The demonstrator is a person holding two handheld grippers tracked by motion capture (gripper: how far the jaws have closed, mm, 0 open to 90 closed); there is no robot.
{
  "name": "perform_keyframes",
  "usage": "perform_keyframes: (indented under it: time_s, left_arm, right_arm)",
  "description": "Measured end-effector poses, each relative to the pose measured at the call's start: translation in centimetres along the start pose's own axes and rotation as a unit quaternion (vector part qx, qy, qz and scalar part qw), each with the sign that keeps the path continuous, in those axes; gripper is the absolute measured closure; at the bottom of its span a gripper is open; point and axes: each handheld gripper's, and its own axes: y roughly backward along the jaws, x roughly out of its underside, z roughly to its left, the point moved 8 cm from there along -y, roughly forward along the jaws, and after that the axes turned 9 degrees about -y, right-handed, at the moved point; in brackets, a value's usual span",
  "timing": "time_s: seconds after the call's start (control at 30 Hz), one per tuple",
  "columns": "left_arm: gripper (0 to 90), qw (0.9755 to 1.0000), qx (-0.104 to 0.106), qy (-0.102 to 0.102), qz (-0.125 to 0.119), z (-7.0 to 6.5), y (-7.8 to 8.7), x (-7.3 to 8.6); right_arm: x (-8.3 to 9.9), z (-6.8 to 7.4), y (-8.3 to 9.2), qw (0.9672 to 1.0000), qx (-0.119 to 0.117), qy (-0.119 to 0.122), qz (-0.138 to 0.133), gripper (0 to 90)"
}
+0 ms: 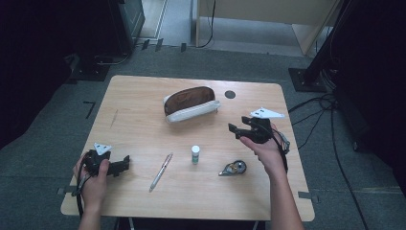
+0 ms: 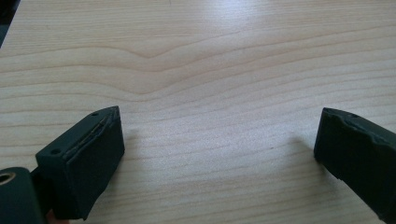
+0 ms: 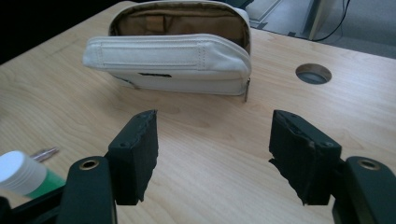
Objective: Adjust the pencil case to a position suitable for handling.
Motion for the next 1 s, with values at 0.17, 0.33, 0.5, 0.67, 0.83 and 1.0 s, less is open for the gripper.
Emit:
perform_keyframes:
  time_s: [0.17, 0.33, 0.5, 0.67, 0.83, 1.0]
  left_arm:
    - [1.8, 1.0, 0.001, -0.002, 0.001, -0.1, 0.2, 0.2]
    - [1.8, 1.0, 0.002, -0.004, 0.0, -0.2, 0.2, 0.2]
    - [1.8, 1.0, 0.003, -0.004, 0.0, -0.4, 0.3, 0.2]
    - [1.8, 1.0, 0.003, -0.004, 0.0, -0.4, 0.3, 0.2]
    - [1.8, 1.0, 0.003, -0.004, 0.0, -0.4, 0.3, 0.2]
    - [1.9, 1.0, 0.003, -0.004, -0.001, -0.4, 0.3, 0.2]
  right_arm:
    - [-0.4, 0.5, -2.0, 0.9998, -0.013, 0.017, 0.001, 34.4]
    - [-0.4, 1.1, -4.9, 0.999, -0.029, 0.031, 0.015, 33.0]
    - [-0.9, 0.7, -6.6, 0.9986, -0.02, 0.047, 0.018, 31.2]
    - [-1.2, 0.0, -7.9, 0.9988, -0.024, 0.035, 0.024, 26.1]
    - [-1.5, -0.8, -8.8, 0.9988, -0.023, 0.039, 0.02, 23.6]
    - [-1.3, -1.5, -9.6, 0.9989, -0.028, 0.033, 0.019, 24.4]
